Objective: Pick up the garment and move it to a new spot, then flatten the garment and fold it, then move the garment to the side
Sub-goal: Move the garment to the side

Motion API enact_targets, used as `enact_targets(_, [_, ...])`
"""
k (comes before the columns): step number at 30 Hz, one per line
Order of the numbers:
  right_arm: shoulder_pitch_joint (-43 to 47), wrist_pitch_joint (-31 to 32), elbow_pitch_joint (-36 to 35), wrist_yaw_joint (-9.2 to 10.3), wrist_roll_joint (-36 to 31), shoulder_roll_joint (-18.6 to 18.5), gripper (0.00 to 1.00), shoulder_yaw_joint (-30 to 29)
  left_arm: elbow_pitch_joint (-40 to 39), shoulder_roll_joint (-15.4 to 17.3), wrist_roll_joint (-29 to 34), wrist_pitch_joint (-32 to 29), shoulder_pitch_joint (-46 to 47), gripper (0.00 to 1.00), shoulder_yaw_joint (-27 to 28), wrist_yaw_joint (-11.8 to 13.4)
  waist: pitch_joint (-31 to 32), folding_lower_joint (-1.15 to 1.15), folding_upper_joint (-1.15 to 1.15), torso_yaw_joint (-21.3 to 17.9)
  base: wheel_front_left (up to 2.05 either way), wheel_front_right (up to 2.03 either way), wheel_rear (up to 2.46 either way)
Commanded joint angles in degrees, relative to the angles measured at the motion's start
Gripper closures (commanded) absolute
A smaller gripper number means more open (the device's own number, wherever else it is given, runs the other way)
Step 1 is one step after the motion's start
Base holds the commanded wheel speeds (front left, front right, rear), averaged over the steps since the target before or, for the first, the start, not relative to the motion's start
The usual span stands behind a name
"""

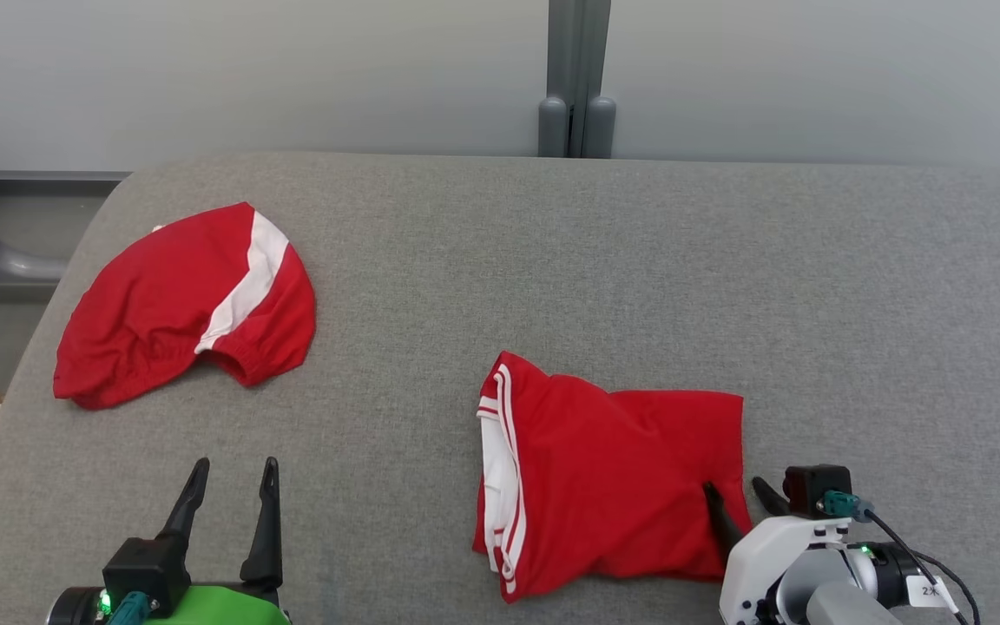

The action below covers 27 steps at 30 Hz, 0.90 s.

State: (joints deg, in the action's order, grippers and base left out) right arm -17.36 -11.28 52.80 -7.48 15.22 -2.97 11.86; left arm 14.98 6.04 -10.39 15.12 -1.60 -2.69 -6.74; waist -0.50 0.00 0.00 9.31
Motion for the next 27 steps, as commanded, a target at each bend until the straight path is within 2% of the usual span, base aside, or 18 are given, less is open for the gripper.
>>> enact_targets(1, [-0.3,0.1,1.1,-0.03,2.2,0.1,1.0,1.6,0.1,-0.1,0.0,0.0,1.0,0.0,0.0,-0.1,-0.4,0.0,0.0,0.3,0.0,0.0,0.0])
enact_targets(6, [-3.3,-0.6,3.5,-0.02,6.5,0.1,1.0,4.7,0.4,-0.3,-0.1,0.0,1.4,0.0,0.1,-0.2,-0.9,0.0,0.0,0.0,0.0,0.0,0.0])
enact_targets(9, [-6.4,-1.4,4.3,-0.02,6.5,0.0,1.0,5.6,0.5,-0.5,0.0,0.0,1.7,0.0,0.0,-0.2,-1.1,0.0,0.0,-0.1,0.0,0.0,0.0])
enact_targets(14, [-12.9,-1.5,5.4,-0.01,5.6,-3.1,1.0,7.4,-0.2,-1.0,0.0,0.0,2.8,0.0,-0.3,-0.3,-3.0,0.0,0.0,-0.3,0.0,0.0,0.0])
enact_targets(20, [-23.5,0.3,4.5,0.0,4.9,-9.8,1.0,8.8,-2.8,-1.6,-0.4,0.0,6.3,0.0,-1.3,-0.4,-11.1,0.0,0.0,-1.9,0.0,0.0,0.0])
enact_targets(27, [-34.4,2.3,2.3,0.0,4.3,-20.8,1.0,8.5,-5.9,-2.0,-0.2,0.0,12.0,0.0,-1.1,-0.7,-22.3,0.0,0.0,-5.3,0.0,0.0,0.0])
